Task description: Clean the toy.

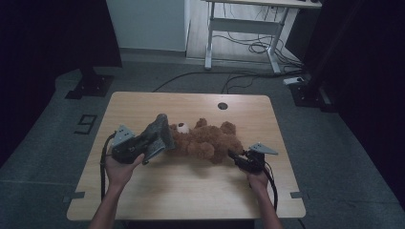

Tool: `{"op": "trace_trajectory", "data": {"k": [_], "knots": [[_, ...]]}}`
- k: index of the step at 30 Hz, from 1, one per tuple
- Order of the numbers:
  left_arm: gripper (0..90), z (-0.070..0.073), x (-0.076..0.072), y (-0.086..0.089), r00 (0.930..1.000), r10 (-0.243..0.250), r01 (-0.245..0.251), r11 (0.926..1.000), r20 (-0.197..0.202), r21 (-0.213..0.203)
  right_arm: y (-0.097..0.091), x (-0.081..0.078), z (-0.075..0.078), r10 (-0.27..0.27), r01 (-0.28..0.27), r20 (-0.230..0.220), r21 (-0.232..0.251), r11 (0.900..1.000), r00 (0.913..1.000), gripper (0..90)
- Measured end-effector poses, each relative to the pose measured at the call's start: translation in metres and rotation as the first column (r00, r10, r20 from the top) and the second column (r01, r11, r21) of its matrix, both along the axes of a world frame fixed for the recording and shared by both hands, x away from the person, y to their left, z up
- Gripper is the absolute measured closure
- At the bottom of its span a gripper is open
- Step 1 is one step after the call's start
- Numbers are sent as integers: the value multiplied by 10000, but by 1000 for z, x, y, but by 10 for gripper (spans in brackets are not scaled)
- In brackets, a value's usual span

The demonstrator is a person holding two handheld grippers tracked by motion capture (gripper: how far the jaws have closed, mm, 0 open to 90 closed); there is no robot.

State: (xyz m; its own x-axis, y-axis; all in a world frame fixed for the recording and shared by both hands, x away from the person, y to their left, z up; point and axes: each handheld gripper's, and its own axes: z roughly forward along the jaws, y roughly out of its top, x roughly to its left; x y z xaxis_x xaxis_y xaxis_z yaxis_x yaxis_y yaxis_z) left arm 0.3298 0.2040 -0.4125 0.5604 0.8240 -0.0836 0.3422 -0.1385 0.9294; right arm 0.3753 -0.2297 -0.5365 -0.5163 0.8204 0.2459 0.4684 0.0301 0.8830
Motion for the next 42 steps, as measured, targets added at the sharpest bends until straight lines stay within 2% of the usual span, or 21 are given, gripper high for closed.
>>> {"op": "trace_trajectory", "data": {"k": [4, 6, 7, 8, 9, 10, 11, 13, 14, 15, 16, 19, 24, 27, 28, 30, 32, 33, 37, 40, 42], "knots": [[777, 1, 3, -4, 10000, -3, 3, 10000, -19, 91, 0, 0, 0, -6, 6, -6, -1, 10000, 10000, 546], [777, -2, 11, -13, 9999, -83, 85, 9997, -108, 211, 1, 0, -1, 13, -13, -36, 3, 10000, 10000, 546], [777, -7, 20, -27, 9995, -206, 213, 9993, -222, 304, 1, 0, -1, 29, -29, -54, 8, 10000, 10000, 547], [777, -7, 20, -27, 9995, -206, 213, 9993, -222, 304, 1, 0, -1, 29, -29, -54, 8, 10000, 10000, 547], [777, -14, 30, -45, 9984, -448, 463, 9980, -349, 434, 0, 0, -1, 54, -54, -97, 45, 10000, 9999, 549], [777, -14, 30, -45, 9984, -448, 463, 9980, -349, 434, 0, 0, -1, 54, -54, -97, 45, 10000, 9999, 549], [776, -21, 37, -66, 9964, -727, 760, 9939, -444, 797, 0, 1, -1, 85, -84, -130, 71, 9999, 9999, 552], [777, -29, 41, -89, 9911, -1169, 1227, 9877, -645, 966, 0, 1, -2, 110, -108, -152, 106, 9999, 9998, 554], [777, -29, 41, -89, 9911, -1169, 1227, 9877, -645, 966, 0, 1, -2, 110, -108, -152, 106, 9999, 9998, 554], [777, -37, 43, -111, 9846, -1548, 1636, 9796, -813, 1169, -1, 1, -2, 147, -145, -158, 131, 9998, 9998, 557], [776, -42, 44, -120, 9811, -1700, 1815, 9743, -927, 1331, -1, 1, -2, 165, -162, -178, 154, 9997, 9997, 557], [775, -58, 46, -136, 9815, -1573, 1754, 9671, -1090, 1843, -2, 1, -2, 214, -211, -200, 132, 9997, 9996, 557], [775, -65, 42, -125, 9861, -1284, 1453, 9741, -1051, 1734, -4, 1, -3, 336, -334, -141, 151, 9993, 9993, 568], [775, -58, 34, -104, 9937, -865, 999, 9723, -718, 2112, -5, 1, -5, 314, -311, -147, 208, 9993, 9994, 575], [775, -58, 34, -104, 9937, -865, 999, 9723, -718, 2112, -5, 1, -5, 314, -311, -147, 208, 9993, 9994, 575], [775, -52, 31, -87, 9973, -490, 595, 9747, -539, 2154, -5, 1, -5, 312, -310, -148, 165, 9994, 9994, 579], [774, -50, 31, -80, 9980, -349, 453, 9756, -522, 2150, -5, 1, -5, 311, -308, -157, 178, 9994, 9994, 580], [774, -50, 33, -68, 9980, -54, 186, 9775, -628, 2102, -5, 1, -5, 310, -307, -158, 182, 9994, 9994, 580], [772, -57, 35, -51, 9952, 335, -140, 9785, -916, 2056, -5, 2, -6, 327, -323, -163, 228, 9992, 9993, 580], [773, -58, 34, -49, 9946, 287, -80, 9794, -996, 2018, -5, 2, -6, 343, -338, -184, 260, 9991, 9992, 580], [773, -52, 32, -51, 9955, 106, 76, 9815, -941, 1911, -5, 1, -7, 370, -365, -198, 261, 9990, 9991, 580]]}}
